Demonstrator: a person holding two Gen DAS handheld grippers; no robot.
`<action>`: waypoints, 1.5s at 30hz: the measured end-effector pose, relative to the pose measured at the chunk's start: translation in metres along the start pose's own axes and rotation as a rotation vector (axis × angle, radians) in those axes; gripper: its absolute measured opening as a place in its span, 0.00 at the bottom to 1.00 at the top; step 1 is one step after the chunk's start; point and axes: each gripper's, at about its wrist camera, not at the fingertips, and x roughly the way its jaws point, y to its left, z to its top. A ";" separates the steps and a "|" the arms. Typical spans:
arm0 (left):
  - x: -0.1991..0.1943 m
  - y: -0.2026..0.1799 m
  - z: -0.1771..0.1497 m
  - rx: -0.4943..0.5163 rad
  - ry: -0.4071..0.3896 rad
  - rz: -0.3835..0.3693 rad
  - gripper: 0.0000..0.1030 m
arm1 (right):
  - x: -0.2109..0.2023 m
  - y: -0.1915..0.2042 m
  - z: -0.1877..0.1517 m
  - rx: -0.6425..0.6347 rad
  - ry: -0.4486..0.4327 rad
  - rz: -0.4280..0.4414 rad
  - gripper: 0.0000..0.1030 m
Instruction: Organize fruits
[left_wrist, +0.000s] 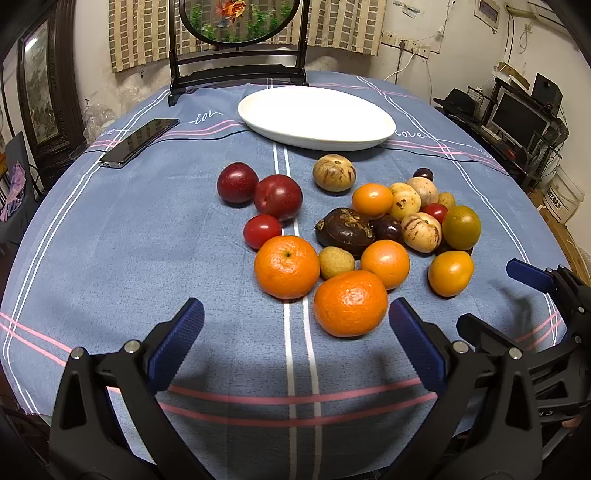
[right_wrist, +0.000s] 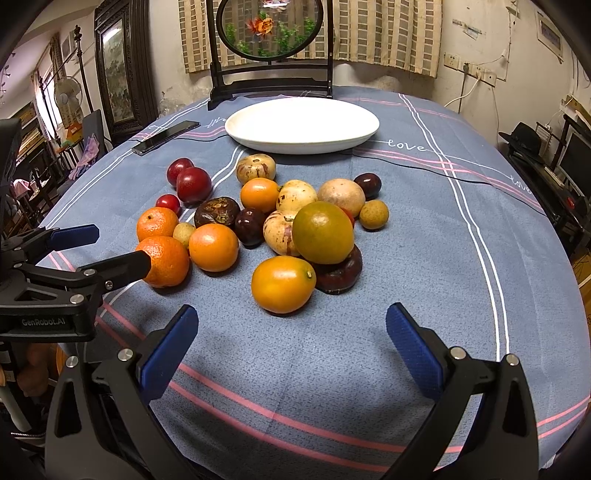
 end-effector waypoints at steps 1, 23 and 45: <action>0.000 0.000 0.001 -0.001 0.001 0.000 0.98 | 0.000 0.000 0.000 0.000 0.000 0.000 0.99; 0.006 0.003 -0.005 0.006 0.021 -0.006 0.98 | 0.003 0.000 -0.004 0.000 0.007 0.000 0.99; 0.037 -0.019 0.010 -0.015 0.149 -0.126 0.75 | 0.005 -0.026 -0.011 0.015 0.004 0.046 0.99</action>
